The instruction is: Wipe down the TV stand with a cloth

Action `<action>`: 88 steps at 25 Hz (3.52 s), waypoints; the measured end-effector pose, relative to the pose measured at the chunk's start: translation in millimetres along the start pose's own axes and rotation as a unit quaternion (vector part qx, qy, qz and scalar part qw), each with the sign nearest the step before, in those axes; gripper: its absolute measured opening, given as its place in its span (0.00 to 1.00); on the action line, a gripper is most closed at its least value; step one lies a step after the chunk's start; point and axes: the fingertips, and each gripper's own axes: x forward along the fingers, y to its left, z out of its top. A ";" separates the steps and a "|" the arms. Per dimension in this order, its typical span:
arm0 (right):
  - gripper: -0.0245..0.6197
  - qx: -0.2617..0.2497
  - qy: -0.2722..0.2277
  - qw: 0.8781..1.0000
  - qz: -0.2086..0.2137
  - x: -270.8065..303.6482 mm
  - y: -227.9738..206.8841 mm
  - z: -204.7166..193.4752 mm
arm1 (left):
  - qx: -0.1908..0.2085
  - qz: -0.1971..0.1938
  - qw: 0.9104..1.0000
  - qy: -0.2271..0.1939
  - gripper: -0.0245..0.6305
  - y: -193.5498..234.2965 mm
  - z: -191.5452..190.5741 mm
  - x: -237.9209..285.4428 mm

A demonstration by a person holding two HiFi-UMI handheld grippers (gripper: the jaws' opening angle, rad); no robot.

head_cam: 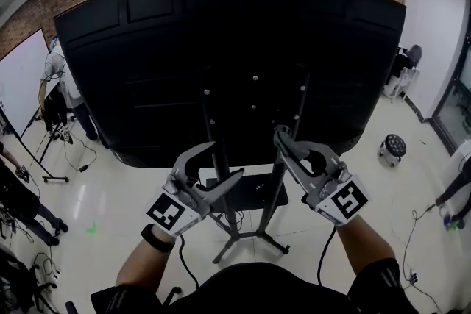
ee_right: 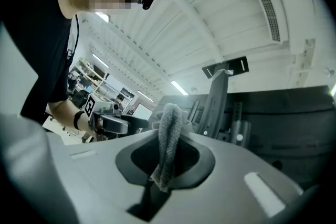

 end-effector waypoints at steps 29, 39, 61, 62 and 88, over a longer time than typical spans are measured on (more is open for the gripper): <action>0.08 -0.317 0.074 0.945 -0.027 168.7 -210.0 208.4 | 0.122 0.021 0.991 -0.044 0.49 142.9 200.6 135.1; 0.08 -0.333 0.123 0.934 -0.043 211.5 -239.5 222.9 | 0.109 0.034 0.993 -0.043 0.49 153.9 222.9 146.4; 0.08 -0.423 0.218 0.880 -0.009 186.5 -179.9 112.6 | 0.095 0.023 0.995 -0.014 0.48 113.9 144.5 123.1; 0.08 -0.429 0.224 0.875 -0.005 185.2 -176.8 106.8 | 0.093 0.026 0.995 -0.013 0.48 113.3 141.0 120.5; 0.08 -0.608 0.341 0.717 0.008 158.6 -116.2 -28.1 | 0.053 0.069 0.996 0.024 0.48 81.4 26.5 74.6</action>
